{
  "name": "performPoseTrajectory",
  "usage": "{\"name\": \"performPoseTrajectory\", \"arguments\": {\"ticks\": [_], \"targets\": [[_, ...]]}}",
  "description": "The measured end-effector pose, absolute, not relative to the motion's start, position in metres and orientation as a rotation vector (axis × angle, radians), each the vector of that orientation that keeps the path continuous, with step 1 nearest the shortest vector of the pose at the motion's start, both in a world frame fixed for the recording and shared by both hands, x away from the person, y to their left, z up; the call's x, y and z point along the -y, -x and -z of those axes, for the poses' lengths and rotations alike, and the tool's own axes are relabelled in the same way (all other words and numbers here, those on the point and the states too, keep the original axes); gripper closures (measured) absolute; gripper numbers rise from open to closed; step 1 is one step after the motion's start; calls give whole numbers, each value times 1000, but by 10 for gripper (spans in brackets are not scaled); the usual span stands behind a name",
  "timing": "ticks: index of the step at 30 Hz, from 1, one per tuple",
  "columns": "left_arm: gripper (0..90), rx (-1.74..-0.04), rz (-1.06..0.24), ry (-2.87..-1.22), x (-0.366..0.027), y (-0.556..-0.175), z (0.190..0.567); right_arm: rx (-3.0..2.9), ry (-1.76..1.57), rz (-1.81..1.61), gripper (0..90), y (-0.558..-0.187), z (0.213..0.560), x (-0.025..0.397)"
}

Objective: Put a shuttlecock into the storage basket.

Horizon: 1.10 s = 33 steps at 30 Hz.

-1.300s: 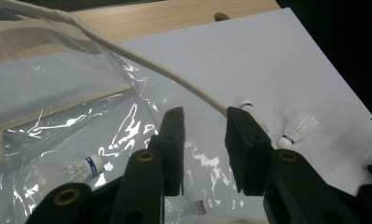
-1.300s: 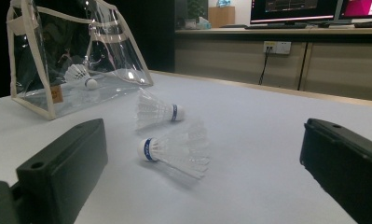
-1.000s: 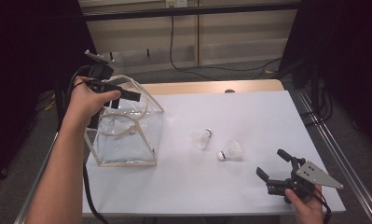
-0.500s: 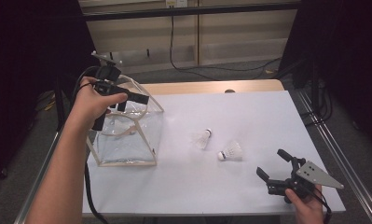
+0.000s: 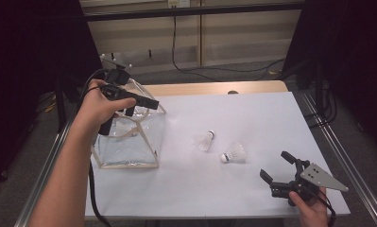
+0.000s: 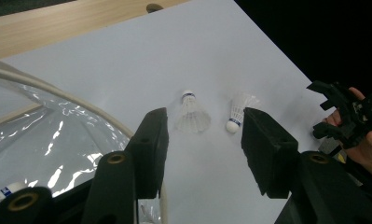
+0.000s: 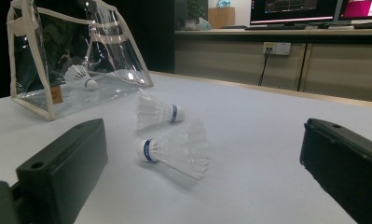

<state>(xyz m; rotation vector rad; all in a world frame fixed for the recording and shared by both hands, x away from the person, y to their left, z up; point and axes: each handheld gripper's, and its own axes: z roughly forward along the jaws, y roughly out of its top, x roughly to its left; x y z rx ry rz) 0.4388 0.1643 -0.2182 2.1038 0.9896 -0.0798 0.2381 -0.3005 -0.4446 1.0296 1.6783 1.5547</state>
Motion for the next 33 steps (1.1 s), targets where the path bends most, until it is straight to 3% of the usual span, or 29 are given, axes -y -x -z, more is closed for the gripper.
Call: {"name": "performPoseTrajectory", "arguments": {"ticks": [14,33], "targets": [[433,-935,109,-2117,-149,-430,223,-1680,-1027,-1557,7,-238,445,300],[247,-849,81,-2125,-128,-421,237,-1685,-1023,-1555,7,-238,445,300]]}}
